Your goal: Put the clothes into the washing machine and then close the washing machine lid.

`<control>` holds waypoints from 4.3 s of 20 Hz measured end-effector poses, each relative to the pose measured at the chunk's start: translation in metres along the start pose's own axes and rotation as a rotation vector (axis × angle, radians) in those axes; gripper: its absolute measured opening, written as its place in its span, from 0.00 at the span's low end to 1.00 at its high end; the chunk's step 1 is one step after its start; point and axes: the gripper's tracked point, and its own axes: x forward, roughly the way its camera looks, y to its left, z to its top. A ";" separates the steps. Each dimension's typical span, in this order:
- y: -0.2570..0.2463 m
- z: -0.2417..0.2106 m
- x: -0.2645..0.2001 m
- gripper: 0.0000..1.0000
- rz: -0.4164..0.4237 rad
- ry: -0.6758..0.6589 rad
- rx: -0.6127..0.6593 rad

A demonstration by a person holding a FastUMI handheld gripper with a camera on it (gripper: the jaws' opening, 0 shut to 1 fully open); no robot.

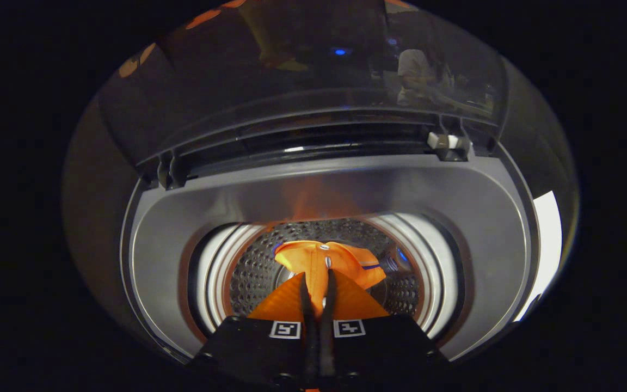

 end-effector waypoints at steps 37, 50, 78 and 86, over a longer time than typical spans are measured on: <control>0.011 0.030 -0.065 0.99 -0.008 -0.181 0.015; 0.040 0.112 -0.205 0.98 0.013 -0.541 -0.035; 0.056 0.320 -0.219 0.98 0.007 -0.697 -0.063; 0.047 0.321 -0.193 0.97 -0.013 -0.657 -0.048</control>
